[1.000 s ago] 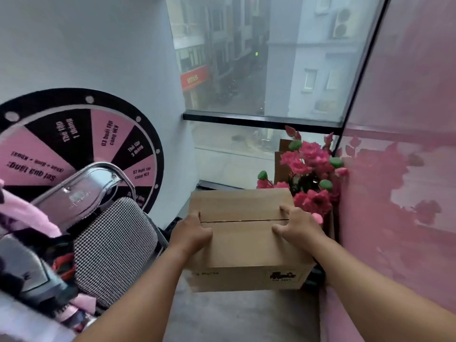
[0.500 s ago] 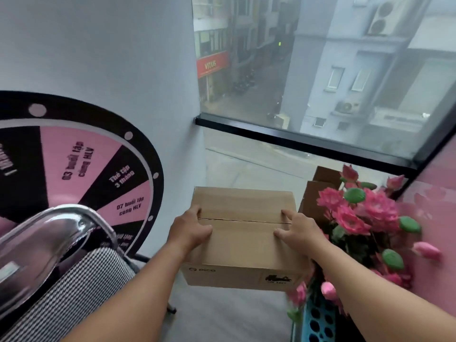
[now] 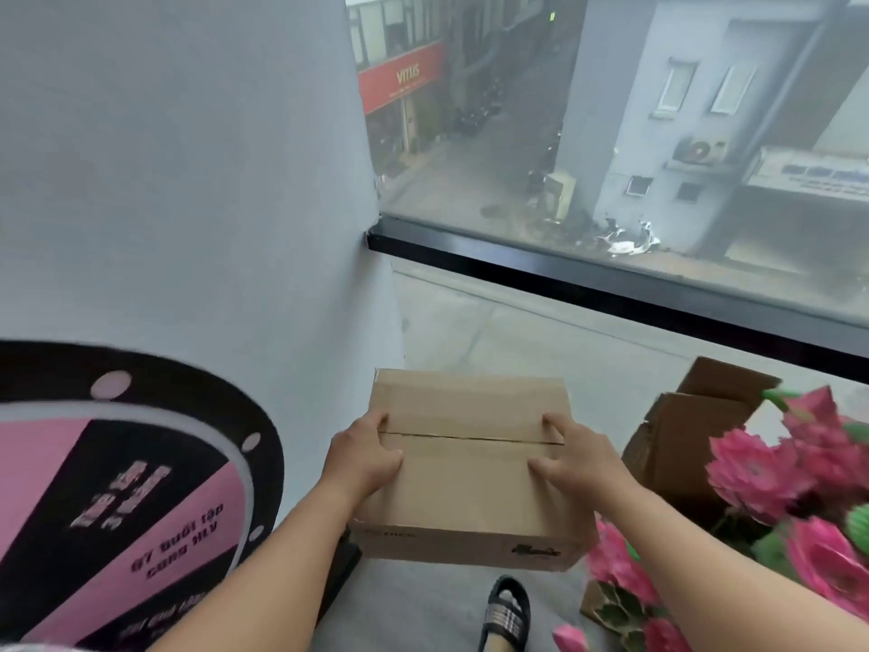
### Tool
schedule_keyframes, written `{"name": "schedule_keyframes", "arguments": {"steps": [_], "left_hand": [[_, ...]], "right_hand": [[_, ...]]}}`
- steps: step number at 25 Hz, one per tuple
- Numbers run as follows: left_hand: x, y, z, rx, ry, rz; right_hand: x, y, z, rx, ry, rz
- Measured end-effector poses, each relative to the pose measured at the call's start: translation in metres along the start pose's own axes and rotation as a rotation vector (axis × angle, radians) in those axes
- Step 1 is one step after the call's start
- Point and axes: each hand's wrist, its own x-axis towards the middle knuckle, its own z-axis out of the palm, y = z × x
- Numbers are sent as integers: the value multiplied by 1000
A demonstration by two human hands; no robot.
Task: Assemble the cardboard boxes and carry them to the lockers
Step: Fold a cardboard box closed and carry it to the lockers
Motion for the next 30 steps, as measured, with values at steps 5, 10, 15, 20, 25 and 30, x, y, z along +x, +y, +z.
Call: {"name": "schedule_keyframes", "arguments": {"steps": [5, 10, 15, 20, 25, 30], "left_hand": [[127, -10, 17, 29, -30, -87], [245, -58, 64, 13, -65, -147], [353, -132, 144, 83, -162, -134], [433, -216, 234, 194, -241, -160], [481, -272, 286, 265, -294, -149], [517, -295, 313, 308, -295, -98]], "right_hand": [[138, -5, 21, 0, -84, 34], [251, 4, 85, 38, -167, 114], [337, 45, 188, 54, -181, 212], [404, 90, 305, 83, -207, 313], [449, 117, 376, 121, -213, 378], [477, 128, 406, 146, -177, 378]]}}
